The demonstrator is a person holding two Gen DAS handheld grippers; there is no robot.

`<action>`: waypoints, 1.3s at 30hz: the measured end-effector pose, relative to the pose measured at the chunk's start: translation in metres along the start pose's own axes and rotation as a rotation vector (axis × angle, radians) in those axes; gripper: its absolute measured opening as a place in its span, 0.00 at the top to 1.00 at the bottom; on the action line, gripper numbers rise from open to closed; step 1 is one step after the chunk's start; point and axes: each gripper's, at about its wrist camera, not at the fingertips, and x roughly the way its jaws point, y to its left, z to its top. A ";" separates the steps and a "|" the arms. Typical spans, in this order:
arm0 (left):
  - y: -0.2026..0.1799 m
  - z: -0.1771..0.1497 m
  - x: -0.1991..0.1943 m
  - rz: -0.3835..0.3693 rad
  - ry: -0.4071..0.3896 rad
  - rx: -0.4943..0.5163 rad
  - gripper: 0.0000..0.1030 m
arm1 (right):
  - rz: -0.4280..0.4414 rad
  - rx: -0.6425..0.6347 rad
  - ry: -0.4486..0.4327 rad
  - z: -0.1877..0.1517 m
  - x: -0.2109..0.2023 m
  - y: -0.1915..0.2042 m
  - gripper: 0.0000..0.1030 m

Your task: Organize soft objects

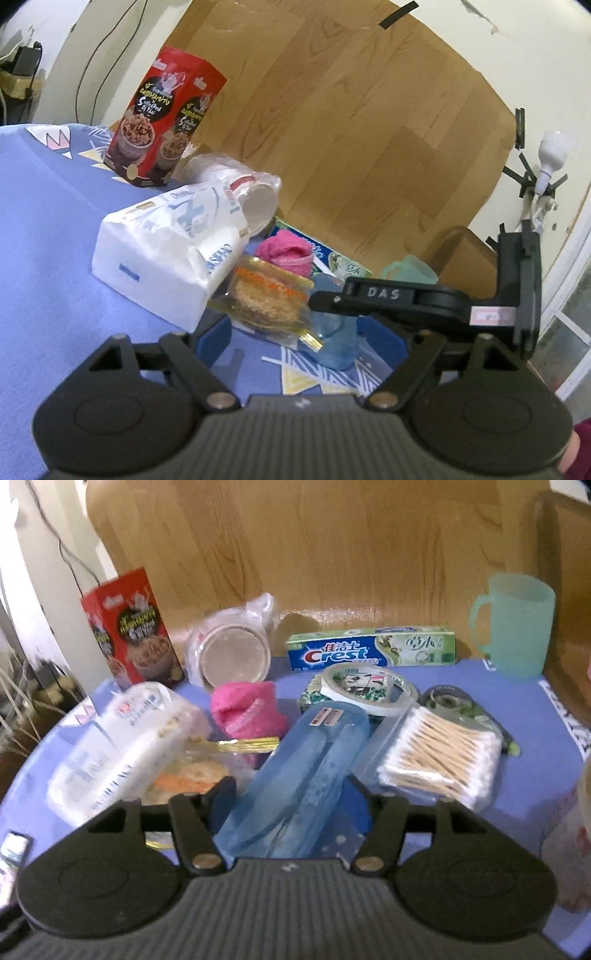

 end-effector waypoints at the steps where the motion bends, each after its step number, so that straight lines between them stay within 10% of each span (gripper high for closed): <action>1: 0.001 -0.001 0.000 -0.004 -0.003 -0.002 0.20 | 0.002 -0.007 0.003 -0.001 -0.003 0.000 0.39; 10: 0.001 0.000 0.003 -0.042 0.041 -0.008 0.16 | 0.109 0.008 0.023 -0.064 -0.089 -0.042 0.47; 18: -0.041 -0.012 0.008 -0.221 0.252 0.003 0.15 | 0.089 -0.088 -0.051 -0.119 -0.141 -0.044 0.27; 24: -0.088 -0.039 0.044 -0.213 0.469 0.068 0.30 | -0.005 -0.252 -0.070 -0.131 -0.124 -0.029 0.43; 39: -0.246 -0.022 0.074 -0.410 0.343 0.305 0.37 | -0.208 -0.175 -0.444 -0.104 -0.208 -0.105 0.43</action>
